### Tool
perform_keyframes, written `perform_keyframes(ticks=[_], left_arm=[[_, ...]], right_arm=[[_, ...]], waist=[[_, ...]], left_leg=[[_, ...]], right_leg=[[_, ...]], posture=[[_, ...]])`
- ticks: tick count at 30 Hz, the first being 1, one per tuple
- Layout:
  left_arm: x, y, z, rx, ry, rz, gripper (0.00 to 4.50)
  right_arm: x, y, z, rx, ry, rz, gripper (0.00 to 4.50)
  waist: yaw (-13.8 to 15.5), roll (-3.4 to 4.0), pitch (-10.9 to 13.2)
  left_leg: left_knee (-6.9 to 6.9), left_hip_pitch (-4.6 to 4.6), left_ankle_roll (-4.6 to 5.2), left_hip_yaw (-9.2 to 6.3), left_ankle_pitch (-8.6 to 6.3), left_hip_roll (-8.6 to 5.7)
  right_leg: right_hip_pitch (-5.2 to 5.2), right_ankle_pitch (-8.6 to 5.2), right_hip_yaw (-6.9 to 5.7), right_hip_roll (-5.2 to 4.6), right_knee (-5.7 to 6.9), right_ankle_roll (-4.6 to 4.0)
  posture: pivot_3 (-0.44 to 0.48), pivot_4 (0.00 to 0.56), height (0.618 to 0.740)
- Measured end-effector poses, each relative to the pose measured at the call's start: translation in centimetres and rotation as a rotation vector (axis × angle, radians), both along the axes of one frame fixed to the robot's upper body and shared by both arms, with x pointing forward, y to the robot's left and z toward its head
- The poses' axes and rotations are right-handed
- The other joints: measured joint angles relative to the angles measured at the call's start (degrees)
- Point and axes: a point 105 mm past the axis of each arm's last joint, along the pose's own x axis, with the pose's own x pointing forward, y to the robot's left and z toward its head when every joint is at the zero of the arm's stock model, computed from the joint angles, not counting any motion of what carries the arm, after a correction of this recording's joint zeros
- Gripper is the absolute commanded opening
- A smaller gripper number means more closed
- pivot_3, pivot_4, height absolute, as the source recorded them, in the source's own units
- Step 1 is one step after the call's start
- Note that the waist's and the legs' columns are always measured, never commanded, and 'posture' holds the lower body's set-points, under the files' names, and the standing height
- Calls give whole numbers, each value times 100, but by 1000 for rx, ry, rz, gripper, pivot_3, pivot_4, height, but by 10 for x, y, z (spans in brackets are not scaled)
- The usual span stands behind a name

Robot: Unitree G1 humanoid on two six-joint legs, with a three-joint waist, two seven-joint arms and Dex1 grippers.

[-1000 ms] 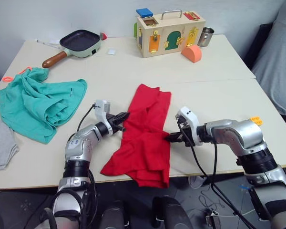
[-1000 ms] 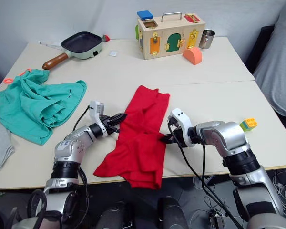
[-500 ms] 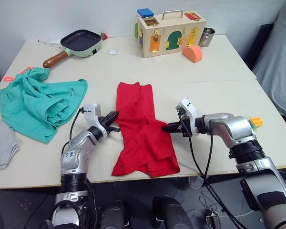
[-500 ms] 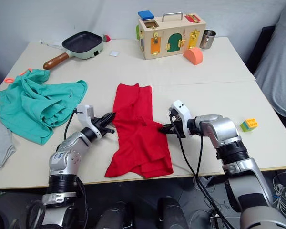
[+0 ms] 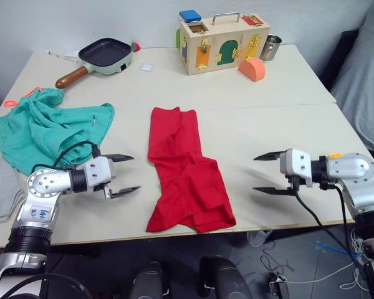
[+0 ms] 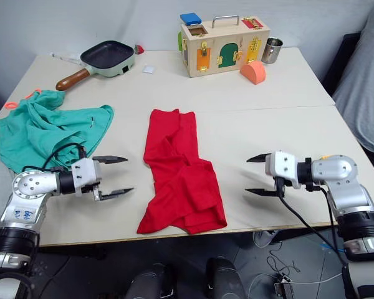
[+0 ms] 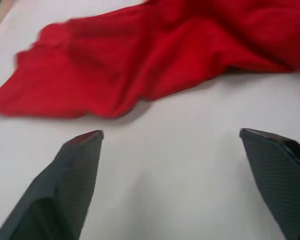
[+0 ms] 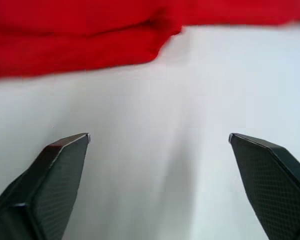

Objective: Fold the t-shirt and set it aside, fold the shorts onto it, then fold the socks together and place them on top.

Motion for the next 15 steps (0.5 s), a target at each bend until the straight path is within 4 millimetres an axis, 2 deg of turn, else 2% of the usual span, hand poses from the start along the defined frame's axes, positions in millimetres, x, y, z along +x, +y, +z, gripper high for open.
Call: perform_keyframes(ticks=[6, 11, 15], left_arm=[[-3, -22, -7, 132, -66, -219, 4473], [-7, -51, -12, 130, -89, -353, 4473], [-10, -72, -15, 127, -103, -438, 4473]], right_arm=[[-15, 18, -19, -67, -163, 247, 4500], [-23, 33, -25, -56, -218, 333, 4500], [-29, 57, -29, 2, -252, 384, 4500]], waist=[[-2, 2, 1], [21, 5, 2], [19, 5, 2]], left_leg=[[19, 9, 4, 2, 11, 2], [46, 10, 13, -12, 5, 3], [59, 10, 15, -18, 3, 2]], right_leg=[[6, 0, 5, 1, 18, 0], [21, 0, 1, -5, 26, 0], [28, 0, -2, -7, 33, 0]], posture=[[0, 150, 740], [0, 150, 740], [0, 150, 740]])
